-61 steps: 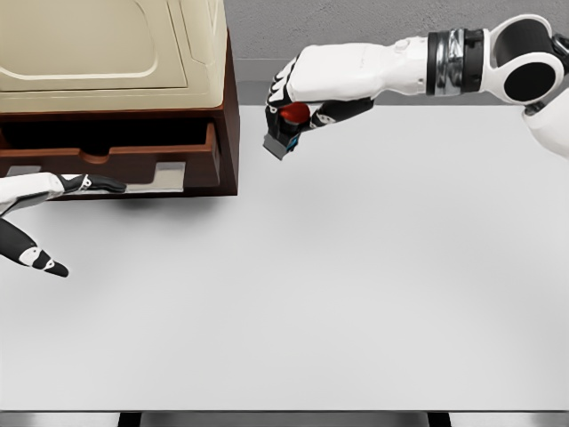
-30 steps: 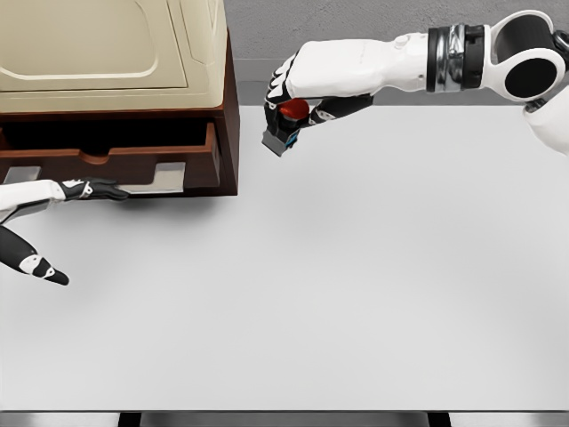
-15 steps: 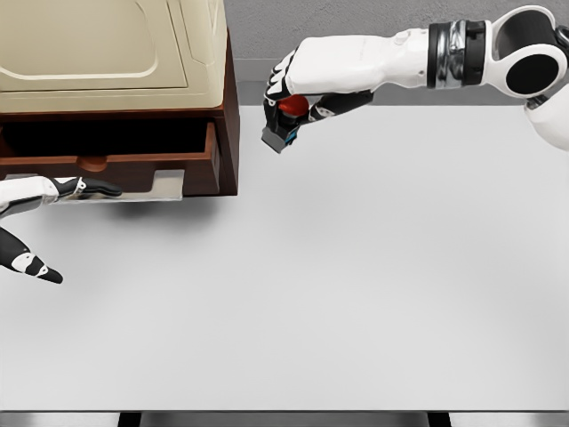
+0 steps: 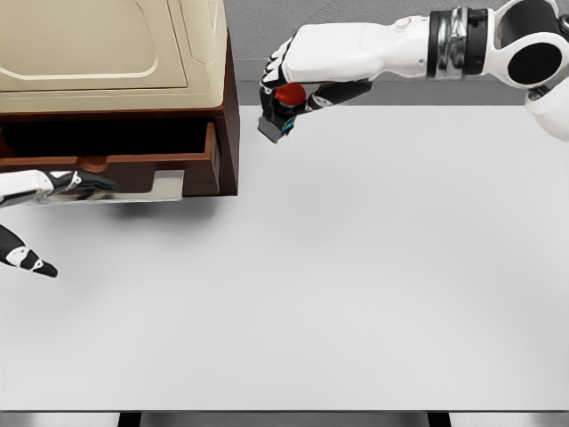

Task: Open the cabinet drawer with left arm, and place a switch into the drawer with right arm

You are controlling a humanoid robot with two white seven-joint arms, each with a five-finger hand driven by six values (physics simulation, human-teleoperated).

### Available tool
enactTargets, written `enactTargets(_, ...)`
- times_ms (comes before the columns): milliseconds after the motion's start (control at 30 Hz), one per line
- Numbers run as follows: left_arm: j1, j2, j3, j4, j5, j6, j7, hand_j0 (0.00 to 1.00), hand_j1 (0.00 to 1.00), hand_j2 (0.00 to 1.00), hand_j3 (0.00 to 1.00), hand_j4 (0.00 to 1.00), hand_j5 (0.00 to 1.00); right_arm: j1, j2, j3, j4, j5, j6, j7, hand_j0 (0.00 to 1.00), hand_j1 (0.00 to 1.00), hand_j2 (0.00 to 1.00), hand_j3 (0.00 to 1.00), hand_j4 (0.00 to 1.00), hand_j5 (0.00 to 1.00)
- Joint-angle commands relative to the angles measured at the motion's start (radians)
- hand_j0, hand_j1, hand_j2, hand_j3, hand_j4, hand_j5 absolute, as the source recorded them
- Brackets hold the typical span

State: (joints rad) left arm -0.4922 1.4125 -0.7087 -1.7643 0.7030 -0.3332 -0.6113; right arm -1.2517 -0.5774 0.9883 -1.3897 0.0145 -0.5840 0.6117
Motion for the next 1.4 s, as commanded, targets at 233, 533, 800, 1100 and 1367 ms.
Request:
enactTargets(233, -0.002, 0.046, 0.021, -0.001, 0.058, -0.096, 0.0, 1.0, 1.0, 1.0, 1.0, 1.0, 1.0, -0.018, 0.071, -0.002, 0.0, -0.01, 0.047, -0.001, 0.48, 0.48, 0.48, 0.48, 0.48, 0.48)
enactTargets(533, -0.066, 0.117, 0.025, -0.001, 0.142, -0.185, 0.0, 1.0, 1.0, 1.0, 1.0, 1.0, 1.0, -0.035, 0.137, 0.0, 0.023, -0.014, 0.067, -0.001, 0.48, 0.48, 0.48, 0.48, 0.48, 0.48)
enactTargets(800, -0.1, 0.135, 0.038, 0.0, 0.159, -0.278, 0.0, 1.0, 1.0, 1.0, 1.0, 1.0, 1.0, -0.038, 0.202, 0.003, 0.07, -0.014, 0.069, -0.001, 0.48, 0.48, 0.48, 0.48, 0.48, 0.48)
enactTargets(1100, -0.1, 0.135, 0.04, 0.0, 0.159, -0.278, 0.0, 1.0, 1.0, 1.0, 1.0, 1.0, 1.0, -0.037, 0.268, 0.016, 0.149, 0.004, 0.059, -0.001, 0.46, 0.46, 0.46, 0.46, 0.46, 0.46)
enactTargets(1367, -0.1, 0.135, 0.04, 0.0, 0.158, -0.278, 0.0, 1.0, 1.0, 1.0, 1.0, 1.0, 1.0, -0.038, 0.337, 0.02, 0.201, 0.081, 0.059, -0.001, 0.46, 0.46, 0.46, 0.46, 0.46, 0.46)
